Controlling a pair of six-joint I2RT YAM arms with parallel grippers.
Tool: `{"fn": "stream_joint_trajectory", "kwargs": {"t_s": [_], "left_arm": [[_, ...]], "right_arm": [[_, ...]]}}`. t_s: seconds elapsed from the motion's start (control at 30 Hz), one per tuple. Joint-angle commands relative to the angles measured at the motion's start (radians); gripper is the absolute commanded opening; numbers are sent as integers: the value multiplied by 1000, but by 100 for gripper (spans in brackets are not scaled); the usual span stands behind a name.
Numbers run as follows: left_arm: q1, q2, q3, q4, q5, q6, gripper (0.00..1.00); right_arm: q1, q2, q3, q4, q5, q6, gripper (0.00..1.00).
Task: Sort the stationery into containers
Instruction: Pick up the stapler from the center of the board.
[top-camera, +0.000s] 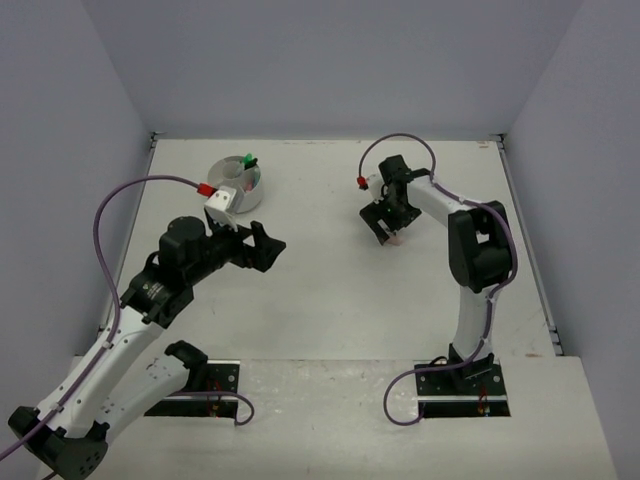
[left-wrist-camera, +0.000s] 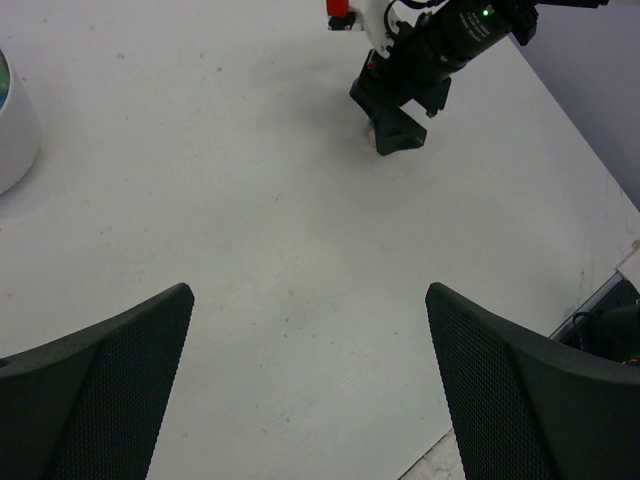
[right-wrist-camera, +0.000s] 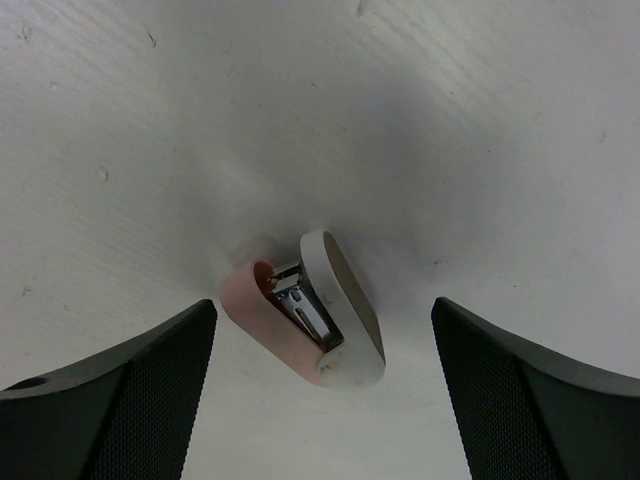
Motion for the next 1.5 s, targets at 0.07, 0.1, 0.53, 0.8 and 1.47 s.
{"fn": "stream_joint_trajectory", "kwargs": {"t_s": [0.07, 0.1, 0.53, 0.8, 1.47], "left_arm": [[3, -11, -11, -6, -3, 30, 100], [3, -11, -15, -2, -5, 28, 100], [3, 15, -143, 202, -67, -177, 100], [3, 72, -363, 836, 170, -500, 100], [-5, 198, -356, 931, 293, -489, 55]], "right_arm": [[-2, 58, 114, -119, -80, -10, 67], [-1, 64, 122, -128, -80, 4, 58], [99, -307, -224, 190, -175, 287, 0], [483, -728, -607, 885, -44, 563, 0], [675, -799, -634, 1042, 35, 624, 0]]}}
